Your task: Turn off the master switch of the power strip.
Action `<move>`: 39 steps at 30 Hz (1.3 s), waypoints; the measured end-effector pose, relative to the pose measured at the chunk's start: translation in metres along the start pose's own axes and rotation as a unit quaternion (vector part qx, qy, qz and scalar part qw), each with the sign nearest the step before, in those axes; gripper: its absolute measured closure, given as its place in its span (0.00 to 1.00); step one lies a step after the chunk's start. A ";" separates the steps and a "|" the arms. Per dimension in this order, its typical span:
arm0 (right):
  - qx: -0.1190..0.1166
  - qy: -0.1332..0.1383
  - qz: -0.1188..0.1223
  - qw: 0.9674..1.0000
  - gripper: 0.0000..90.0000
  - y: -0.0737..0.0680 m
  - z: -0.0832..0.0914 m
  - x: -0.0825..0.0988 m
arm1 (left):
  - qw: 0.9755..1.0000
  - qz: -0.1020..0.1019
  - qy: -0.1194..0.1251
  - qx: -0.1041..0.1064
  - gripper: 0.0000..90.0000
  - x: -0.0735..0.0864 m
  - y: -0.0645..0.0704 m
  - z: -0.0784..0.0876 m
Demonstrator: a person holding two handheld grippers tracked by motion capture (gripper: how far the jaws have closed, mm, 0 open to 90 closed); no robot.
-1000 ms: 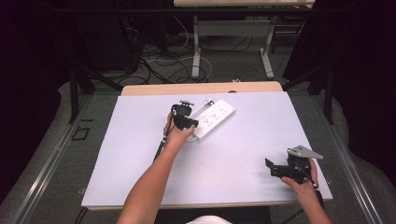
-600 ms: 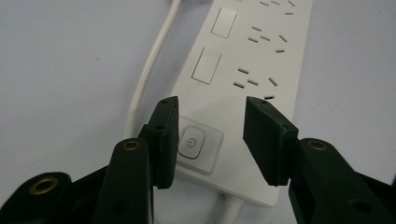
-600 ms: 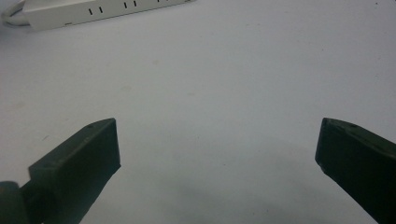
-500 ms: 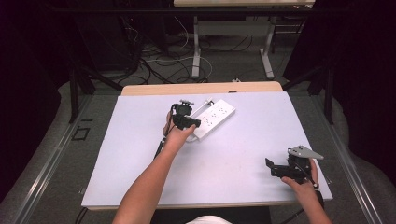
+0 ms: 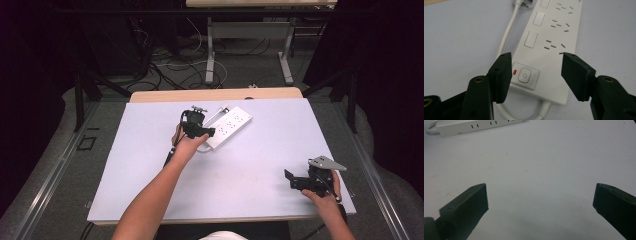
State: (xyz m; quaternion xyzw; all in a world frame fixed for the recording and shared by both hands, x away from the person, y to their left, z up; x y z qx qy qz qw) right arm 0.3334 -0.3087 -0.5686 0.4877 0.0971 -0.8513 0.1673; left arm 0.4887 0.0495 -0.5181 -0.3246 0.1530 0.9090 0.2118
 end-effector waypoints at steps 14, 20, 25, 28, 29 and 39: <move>0.001 0.004 0.004 1.000 0.00 0.000 0.001 -0.001 | 1.000 -0.016 0.011 -0.001 0.43 0.000 0.005 0.020; 0.001 0.004 0.004 1.000 0.00 0.000 0.001 -0.001 | 1.000 -0.008 0.014 0.002 0.44 0.002 0.004 0.028; 0.000 0.004 0.007 1.000 0.00 0.000 0.001 0.000 | 1.000 -0.005 0.014 0.011 0.47 0.005 0.002 0.036; 0.000 0.004 0.007 1.000 0.00 0.000 0.001 -0.001 | 1.000 -0.010 0.020 0.018 0.48 0.006 0.003 0.041; -0.001 0.005 0.009 1.000 0.00 0.000 0.001 -0.001 | 1.000 -0.016 0.019 0.019 0.48 0.007 0.003 0.042; 0.000 0.001 0.006 1.000 0.00 -0.001 0.001 -0.001 | 0.999 -0.018 0.023 0.040 0.41 0.014 0.008 0.055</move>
Point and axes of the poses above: each handheld gripper's, and its own axes: z roughly backward along the jaws, x roughly out of its underside, y roughly to its right, the point moved 3 cm from there along -z, roughly forward along the jaws, and after that the axes turned 2 degrees about z, right-handed, at the moved point
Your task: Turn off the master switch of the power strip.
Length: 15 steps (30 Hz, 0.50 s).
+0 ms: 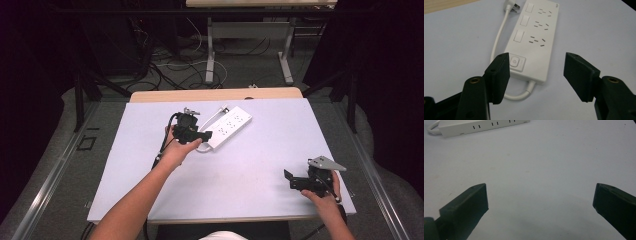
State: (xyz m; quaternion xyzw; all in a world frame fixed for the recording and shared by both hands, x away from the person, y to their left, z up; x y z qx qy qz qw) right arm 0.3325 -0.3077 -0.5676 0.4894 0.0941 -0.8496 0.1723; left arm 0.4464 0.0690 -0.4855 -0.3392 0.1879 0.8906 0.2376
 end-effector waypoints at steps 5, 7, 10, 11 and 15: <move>-0.001 0.003 0.000 1.000 0.00 0.001 0.000 0.000 | 1.000 -0.007 0.004 0.011 0.30 0.003 0.003 0.005; -0.002 0.004 0.002 1.000 0.00 0.001 0.000 0.000 | 1.000 -0.008 0.003 0.015 0.24 0.004 0.005 0.007; -0.003 0.004 0.003 1.000 0.00 0.001 -0.001 0.000 | 1.000 -0.011 0.003 0.015 0.21 0.006 0.006 0.010; -0.002 0.004 0.002 1.000 0.00 0.001 -0.001 0.000 | 1.000 -0.012 0.003 0.015 0.20 0.007 0.006 0.011; 0.000 0.002 0.000 1.000 0.00 0.000 0.000 -0.001 | 1.000 -0.009 0.003 0.013 0.14 0.010 0.007 0.016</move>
Point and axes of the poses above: each handheld gripper's, and its own axes: z roughly backward along the jaws, x roughly out of its underside, y roughly to its right, the point moved 3 cm from there along -z, roughly forward along the jaws, and after that the axes turned 2 degrees about z, right-handed, at the moved point
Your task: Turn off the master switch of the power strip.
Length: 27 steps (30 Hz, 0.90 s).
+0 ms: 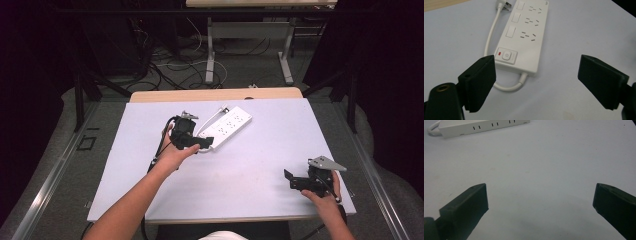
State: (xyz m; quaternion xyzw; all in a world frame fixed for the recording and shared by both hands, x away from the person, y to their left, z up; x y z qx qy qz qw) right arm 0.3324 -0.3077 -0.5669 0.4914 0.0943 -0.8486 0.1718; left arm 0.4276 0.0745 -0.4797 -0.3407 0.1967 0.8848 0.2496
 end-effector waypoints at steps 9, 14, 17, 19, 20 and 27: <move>0.000 -0.013 -0.001 1.000 0.00 0.000 0.002 0.000 | 1.000 0.005 0.004 -0.028 0.00 0.011 -0.007 0.010; 0.001 -0.006 -0.002 1.000 0.00 0.000 0.001 0.000 | 1.000 0.012 0.006 -0.023 0.00 0.019 -0.010 0.015; 0.000 0.002 -0.003 1.000 0.00 -0.001 0.000 0.000 | 1.000 0.017 0.010 -0.023 0.00 0.024 -0.012 0.019; 0.002 0.002 -0.003 1.000 0.00 -0.001 0.000 0.000 | 0.999 0.019 0.013 -0.024 0.00 0.027 -0.013 0.022; 0.002 0.001 -0.002 1.000 0.00 -0.001 0.000 0.000 | 0.999 0.022 0.015 -0.023 0.00 0.028 -0.014 0.023; 0.000 0.002 -0.003 1.000 0.00 -0.001 0.000 0.000 | 0.999 0.028 0.014 -0.032 0.00 0.039 -0.019 0.034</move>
Point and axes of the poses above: each handheld gripper's, and its own axes: z roughly backward along the jaws, x roughly out of its underside, y roughly to its right, the point moved 3 cm from there along -z, roughly forward along the jaws, and after that the axes turned 2 degrees about z, right-handed, at the moved point
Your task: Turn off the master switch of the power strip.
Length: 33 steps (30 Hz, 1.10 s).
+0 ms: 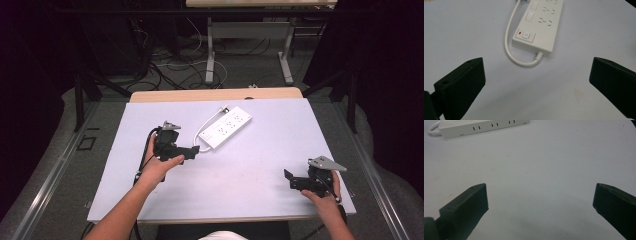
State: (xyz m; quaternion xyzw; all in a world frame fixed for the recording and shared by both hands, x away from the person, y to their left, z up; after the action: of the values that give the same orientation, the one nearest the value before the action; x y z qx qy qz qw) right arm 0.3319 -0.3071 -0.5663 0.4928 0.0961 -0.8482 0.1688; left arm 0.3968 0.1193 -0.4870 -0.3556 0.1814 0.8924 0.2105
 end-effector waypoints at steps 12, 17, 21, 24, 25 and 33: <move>0.004 0.001 -0.003 1.000 0.00 -0.001 0.000 0.000 | 1.000 0.009 0.014 -0.012 0.00 0.015 -0.008 0.025; 0.005 0.003 0.001 1.000 0.00 0.000 0.001 -0.001 | 1.000 0.019 0.013 -0.016 0.00 0.025 -0.013 0.034; 0.004 0.001 0.000 1.000 0.00 0.000 0.001 -0.001 | 0.999 0.032 0.026 -0.023 0.00 0.034 -0.017 0.040; 0.002 0.004 0.000 1.000 0.00 0.000 0.001 -0.001 | 0.999 0.040 0.023 -0.028 0.00 0.041 -0.023 0.046; 0.002 0.004 0.000 1.000 0.00 0.000 0.002 -0.001 | 0.998 0.041 0.025 -0.031 0.00 0.043 -0.025 0.047; 0.005 0.006 -0.001 1.000 0.00 -0.001 0.001 -0.002 | 0.996 0.074 0.033 -0.047 0.01 0.061 -0.043 0.059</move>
State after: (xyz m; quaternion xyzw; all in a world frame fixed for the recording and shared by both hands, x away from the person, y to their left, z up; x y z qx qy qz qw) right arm 0.3315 -0.3066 -0.5641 0.4987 0.0937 -0.8457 0.1653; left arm 0.3452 0.1985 -0.4975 -0.3802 0.1716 0.9008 0.1210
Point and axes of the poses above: each handheld gripper's, and its own axes: z roughly backward along the jaws, x roughly out of its underside, y roughly to its right, the point moved 3 cm from there along -z, roughly forward along the jaws, and after that the axes turned 2 degrees about z, right-handed, at the moved point
